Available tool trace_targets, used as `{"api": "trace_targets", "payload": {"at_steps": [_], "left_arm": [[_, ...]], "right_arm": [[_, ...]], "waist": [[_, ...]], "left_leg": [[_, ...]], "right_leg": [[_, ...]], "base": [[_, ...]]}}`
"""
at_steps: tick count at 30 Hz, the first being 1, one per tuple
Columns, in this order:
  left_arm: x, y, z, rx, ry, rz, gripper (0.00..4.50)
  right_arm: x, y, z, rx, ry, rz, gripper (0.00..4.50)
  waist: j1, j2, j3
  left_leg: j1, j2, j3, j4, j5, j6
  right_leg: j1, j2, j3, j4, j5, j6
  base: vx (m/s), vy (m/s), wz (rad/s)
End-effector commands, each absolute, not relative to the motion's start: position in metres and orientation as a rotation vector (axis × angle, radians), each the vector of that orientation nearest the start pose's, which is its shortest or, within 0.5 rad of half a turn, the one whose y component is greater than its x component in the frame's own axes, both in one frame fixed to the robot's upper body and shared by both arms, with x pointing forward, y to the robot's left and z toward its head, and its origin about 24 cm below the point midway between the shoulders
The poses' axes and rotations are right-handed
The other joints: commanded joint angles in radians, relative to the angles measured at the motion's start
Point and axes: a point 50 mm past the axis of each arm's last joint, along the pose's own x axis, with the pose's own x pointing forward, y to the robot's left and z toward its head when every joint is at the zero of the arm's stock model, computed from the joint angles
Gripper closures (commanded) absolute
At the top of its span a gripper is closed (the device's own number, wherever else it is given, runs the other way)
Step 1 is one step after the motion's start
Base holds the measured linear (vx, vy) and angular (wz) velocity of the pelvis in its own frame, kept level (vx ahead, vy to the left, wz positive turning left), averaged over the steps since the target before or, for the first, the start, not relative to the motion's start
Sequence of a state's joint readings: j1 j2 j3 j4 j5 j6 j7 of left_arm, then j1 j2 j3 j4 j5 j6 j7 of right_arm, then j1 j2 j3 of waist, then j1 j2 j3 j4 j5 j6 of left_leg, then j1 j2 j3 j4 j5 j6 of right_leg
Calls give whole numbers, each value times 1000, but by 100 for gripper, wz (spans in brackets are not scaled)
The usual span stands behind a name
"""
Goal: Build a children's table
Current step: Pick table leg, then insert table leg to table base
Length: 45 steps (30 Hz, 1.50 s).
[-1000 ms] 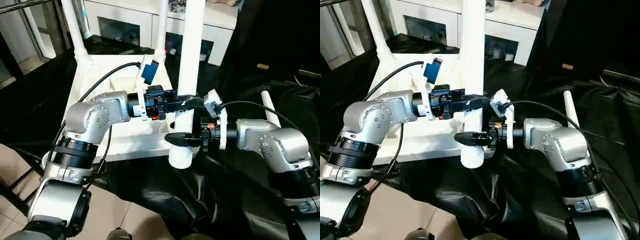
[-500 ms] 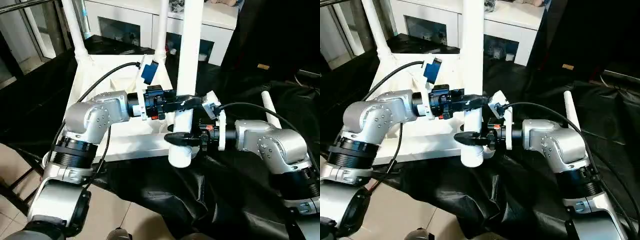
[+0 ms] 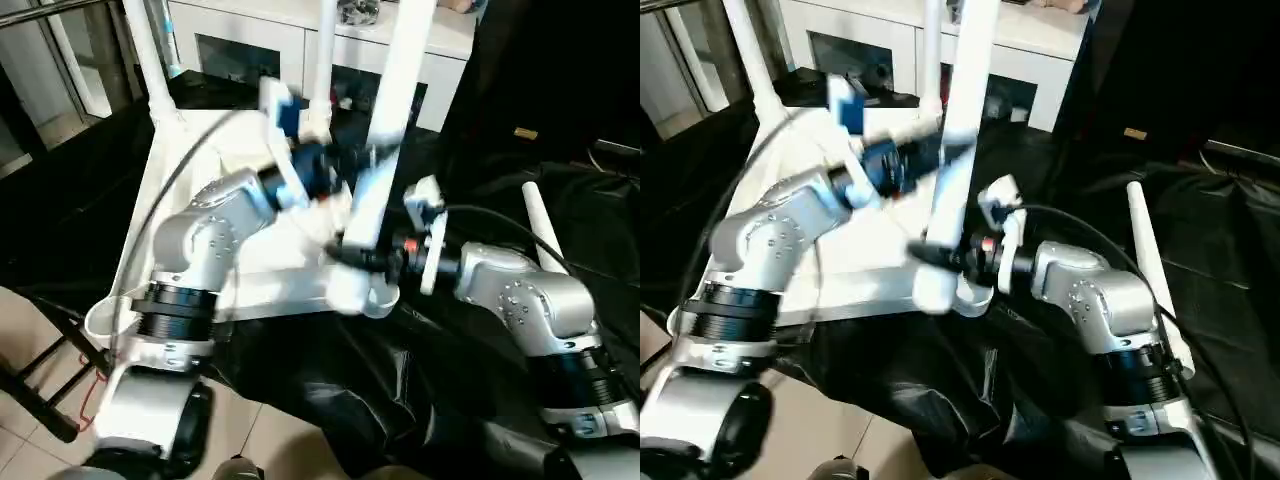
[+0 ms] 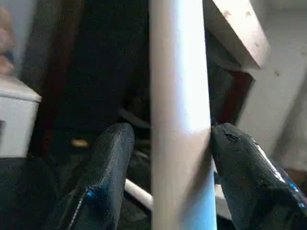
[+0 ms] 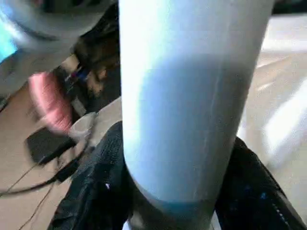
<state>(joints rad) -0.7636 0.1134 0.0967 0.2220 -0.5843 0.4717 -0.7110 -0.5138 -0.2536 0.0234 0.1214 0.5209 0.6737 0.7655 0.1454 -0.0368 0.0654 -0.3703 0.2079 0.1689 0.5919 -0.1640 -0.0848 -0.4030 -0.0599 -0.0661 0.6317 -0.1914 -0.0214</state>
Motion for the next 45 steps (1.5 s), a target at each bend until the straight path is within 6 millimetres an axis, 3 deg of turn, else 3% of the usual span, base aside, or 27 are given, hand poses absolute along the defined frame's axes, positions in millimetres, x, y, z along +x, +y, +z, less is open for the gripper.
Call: {"api": "trace_targets", "payload": {"at_steps": [1,3,6,8,9,14,18,21,23,24,29,30,34,41,45], "left_arm": [[344,97,191,-345,-160,-974,162],[344,101,181,-275,-113,-962,162],[341,110,144,40,6,-975,162],[340,114,133,116,50,-979,162],[337,119,117,206,122,-993,162],[325,120,95,279,211,-1076,162],[318,121,76,342,298,-1130,162],[316,122,69,335,344,-1156,197],[315,121,67,334,354,-1167,197],[314,122,63,348,367,-1179,230],[314,127,53,423,410,-1175,255],[315,129,51,427,421,-1175,280],[315,132,51,418,444,-1201,301],[312,136,52,418,501,-1261,380],[313,138,51,455,520,-1270,394]], "right_arm": [[322,-127,116,275,211,880,263],[324,-130,111,264,226,817,263],[331,-138,100,221,240,649,263],[333,-142,97,209,244,598,263],[336,-148,94,199,225,531,263],[338,-153,96,154,138,446,263],[337,-154,92,120,161,416,263],[333,-151,90,118,170,469,263],[332,-150,89,118,166,473,263],[331,-149,88,117,165,480,263],[330,-144,87,126,159,504,263],[329,-142,88,131,159,517,263],[328,-140,89,142,163,536,263],[326,-137,96,153,166,599,263],[324,-138,97,129,182,644,263]], "waist": [[2,2,-83],[-2,2,-82],[-6,5,-80],[-4,8,-81],[-4,9,-82],[-4,11,-82],[-10,16,-78],[-10,16,-78],[-10,15,-80],[-11,16,-79],[-12,16,-78],[-11,16,-78],[-11,14,-77],[-13,15,-77],[-12,12,-76]], "left_leg": [[8,14,-1,-56,-115,-24],[9,15,-2,-59,-118,-29],[11,15,-3,-65,-136,-40],[13,16,-5,-67,-135,-48],[15,17,-4,-67,-138,-54],[13,19,-2,-66,-141,-57],[15,17,-1,-68,-175,-54],[16,17,-1,-68,-194,-50],[15,17,-2,-68,-185,-48],[15,17,-2,-68,-182,-47],[16,18,-2,-68,-186,-41],[16,18,-3,-69,-190,-44],[17,18,-3,-70,-202,-44],[17,19,-3,-70,-193,-40],[17,19,-2,-70,-194,-37]], "right_leg": [[65,-73,46,-70,-100,-154],[63,-71,46,-71,-110,-142],[58,-71,48,-75,-169,-100],[57,-74,48,-77,-166,-94],[53,-75,49,-76,-159,-94],[54,-78,50,-66,-95,-136],[56,-75,52,-71,-139,-134],[55,-75,53,-75,-158,-132],[56,-75,52,-72,-135,-141],[56,-74,51,-71,-125,-147],[55,-74,52,-72,-131,-147],[56,-76,52,-73,-138,-150],[55,-77,53,-75,-168,-146],[54,-77,53,-72,-155,-156],[54,-78,53,-74,-165,-150]], "base": [[0,0,0],[0,0,0],[0,0,0],[0,0,0],[0,0,0],[0,0,0],[0,0,0],[0,0,0],[0,0,0],[0,0,0],[0,0,0],[0,0,0],[0,0,0],[0,0,0],[0,0,0]]}}
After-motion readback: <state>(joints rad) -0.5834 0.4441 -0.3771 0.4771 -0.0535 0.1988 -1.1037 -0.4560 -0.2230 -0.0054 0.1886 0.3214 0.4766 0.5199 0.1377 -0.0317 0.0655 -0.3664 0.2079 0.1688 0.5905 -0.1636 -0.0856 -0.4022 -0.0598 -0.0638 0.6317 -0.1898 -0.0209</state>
